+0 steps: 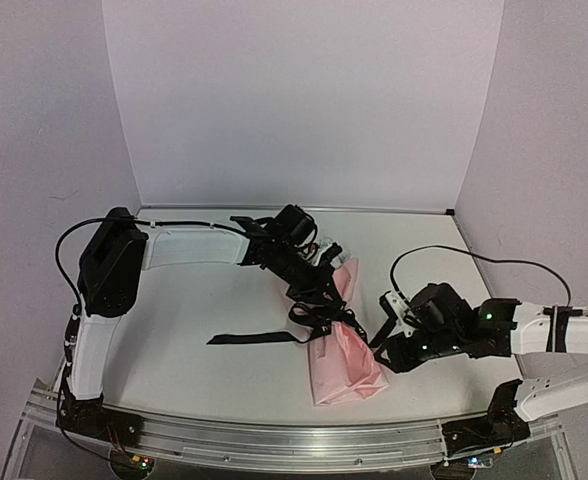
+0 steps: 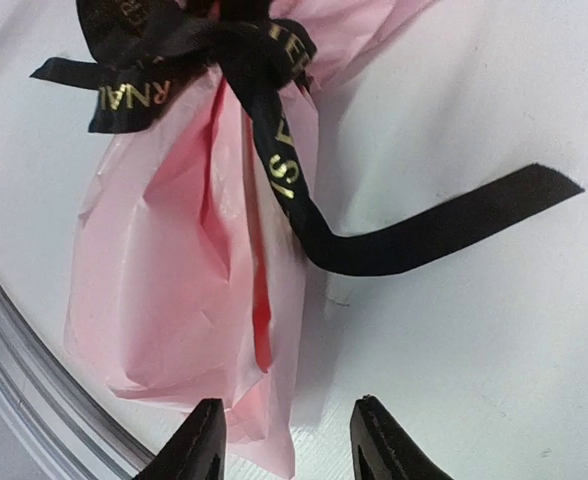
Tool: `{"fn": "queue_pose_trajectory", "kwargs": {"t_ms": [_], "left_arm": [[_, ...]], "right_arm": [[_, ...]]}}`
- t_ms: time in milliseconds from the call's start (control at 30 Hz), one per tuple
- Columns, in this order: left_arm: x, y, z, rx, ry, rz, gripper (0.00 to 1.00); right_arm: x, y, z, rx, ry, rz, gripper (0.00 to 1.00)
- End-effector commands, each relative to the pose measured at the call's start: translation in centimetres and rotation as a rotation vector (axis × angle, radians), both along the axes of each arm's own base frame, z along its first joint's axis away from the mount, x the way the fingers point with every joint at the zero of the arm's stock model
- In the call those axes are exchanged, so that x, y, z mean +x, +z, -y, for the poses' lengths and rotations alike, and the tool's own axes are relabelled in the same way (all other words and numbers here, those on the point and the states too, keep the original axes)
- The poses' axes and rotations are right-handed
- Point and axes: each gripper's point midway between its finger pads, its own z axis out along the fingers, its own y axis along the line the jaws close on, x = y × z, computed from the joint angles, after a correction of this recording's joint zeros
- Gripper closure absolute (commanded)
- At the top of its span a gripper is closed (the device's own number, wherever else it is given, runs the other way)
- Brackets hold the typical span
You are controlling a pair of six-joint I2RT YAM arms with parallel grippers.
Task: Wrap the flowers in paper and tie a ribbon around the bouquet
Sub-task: Cross the ribbon over the folded bouquet.
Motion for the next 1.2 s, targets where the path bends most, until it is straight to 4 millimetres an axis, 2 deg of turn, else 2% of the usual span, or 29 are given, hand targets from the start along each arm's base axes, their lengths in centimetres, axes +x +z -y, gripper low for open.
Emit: {"fn": "queue_pose_trajectory", "kwargs": {"t_ms": [0, 133, 233, 300, 367, 467, 700, 1033, 1167], "left_arm": [[-0.5, 2.0, 0.8, -0.053, -0.066, 0.012, 1.00], [-0.6, 3.2, 1.1, -0.078, -0.076, 0.014, 1.00], [-1.1, 4.0, 1.4, -0.090, -0.086, 0.014, 1.00], [-1.1, 4.0, 1.4, -0.087, -0.075, 0.015, 1.00], [-1.2, 4.2, 1.5, -0.094, -0.063, 0.014, 1.00], [-1.6, 4.6, 2.1, -0.098, -0.051, 0.036, 1.00], [-1.2, 5.6, 3.3, -0.143, 0.049, 0.019, 1.00], [-0.9, 6.4, 4.6, -0.188, 0.163, -0.017, 1.00], [-0.7, 4.8, 5.1, -0.199, 0.190, -0.076, 1.00]], "right_arm": [[1.1, 3.1, -1.7, -0.066, 0.130, 0.088, 0.54], [3.9, 4.3, -2.4, -0.122, 0.097, 0.187, 0.44], [5.5, 5.1, -3.0, -0.114, 0.055, 0.226, 0.41], [6.3, 5.2, -3.3, -0.064, 0.011, 0.209, 0.43], [7.2, 5.1, -3.3, 0.003, -0.051, 0.173, 0.51], [8.3, 4.6, -3.0, 0.129, -0.132, 0.109, 0.54], [9.3, 3.4, -2.3, 0.253, -0.203, 0.026, 0.55], [9.6, 0.5, 0.0, 0.202, -0.303, -0.007, 0.64], [9.2, 0.2, 1.0, 0.190, -0.312, 0.011, 0.64]]}}
